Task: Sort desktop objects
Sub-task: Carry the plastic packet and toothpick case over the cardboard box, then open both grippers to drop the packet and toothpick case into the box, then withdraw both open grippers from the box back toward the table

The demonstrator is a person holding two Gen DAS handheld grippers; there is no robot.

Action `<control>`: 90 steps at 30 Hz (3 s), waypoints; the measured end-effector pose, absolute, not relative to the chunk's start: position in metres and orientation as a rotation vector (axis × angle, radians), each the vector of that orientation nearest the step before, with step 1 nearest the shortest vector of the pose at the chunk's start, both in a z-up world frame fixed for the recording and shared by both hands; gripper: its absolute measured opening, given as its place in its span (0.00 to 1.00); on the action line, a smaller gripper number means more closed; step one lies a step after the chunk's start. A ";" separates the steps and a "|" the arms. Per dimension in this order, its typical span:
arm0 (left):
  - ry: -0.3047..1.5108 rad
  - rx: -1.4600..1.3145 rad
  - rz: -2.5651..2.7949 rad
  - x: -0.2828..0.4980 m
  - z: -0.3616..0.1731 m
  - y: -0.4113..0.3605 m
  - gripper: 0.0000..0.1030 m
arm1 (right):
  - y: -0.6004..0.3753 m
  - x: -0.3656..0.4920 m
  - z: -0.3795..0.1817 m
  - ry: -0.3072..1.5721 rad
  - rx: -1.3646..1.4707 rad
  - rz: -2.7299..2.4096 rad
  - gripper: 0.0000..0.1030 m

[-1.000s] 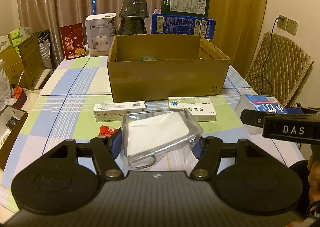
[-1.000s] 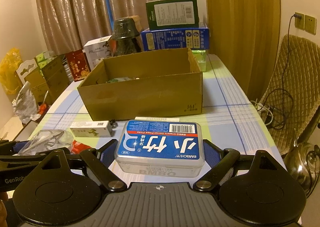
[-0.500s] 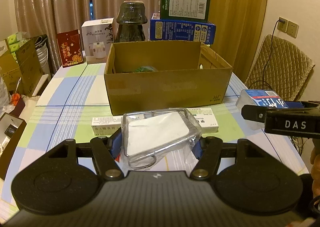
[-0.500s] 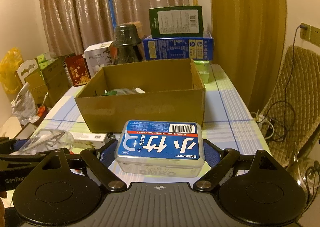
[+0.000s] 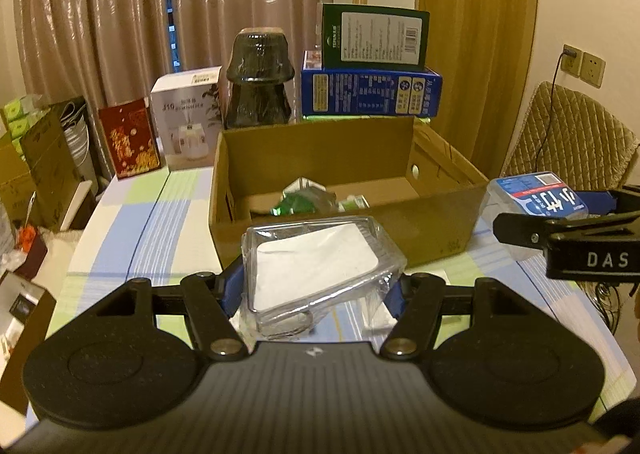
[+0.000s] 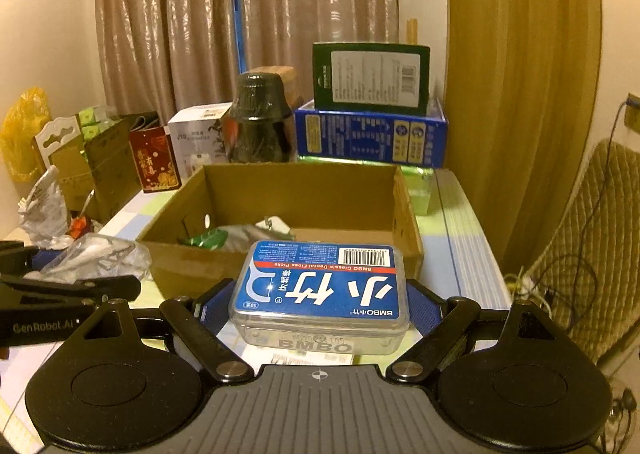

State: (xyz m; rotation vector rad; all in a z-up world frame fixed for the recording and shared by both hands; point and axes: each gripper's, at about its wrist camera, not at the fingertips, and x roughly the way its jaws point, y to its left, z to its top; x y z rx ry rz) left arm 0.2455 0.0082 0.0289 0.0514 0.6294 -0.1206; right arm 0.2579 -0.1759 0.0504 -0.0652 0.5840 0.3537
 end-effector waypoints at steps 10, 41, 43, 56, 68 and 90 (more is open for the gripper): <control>0.624 0.063 -0.155 0.312 0.042 0.011 0.60 | -0.170 0.322 0.055 0.596 -0.082 0.360 0.83; 0.690 0.026 -0.264 0.436 0.014 -0.008 0.65 | -0.171 0.431 0.026 0.688 -0.029 0.311 0.83; 0.700 0.000 -0.264 0.442 0.010 -0.006 0.68 | -0.171 0.433 0.023 0.694 -0.021 0.312 0.83; 0.685 -0.039 -0.221 0.426 0.012 0.025 0.68 | -0.163 0.443 0.020 0.701 0.037 0.348 0.85; 0.668 -0.080 -0.196 0.386 0.022 0.041 0.74 | -0.190 0.397 0.032 0.672 0.144 0.329 0.93; 0.656 -0.085 -0.054 0.220 0.031 0.070 0.99 | -0.214 0.212 0.020 0.745 0.231 0.300 0.98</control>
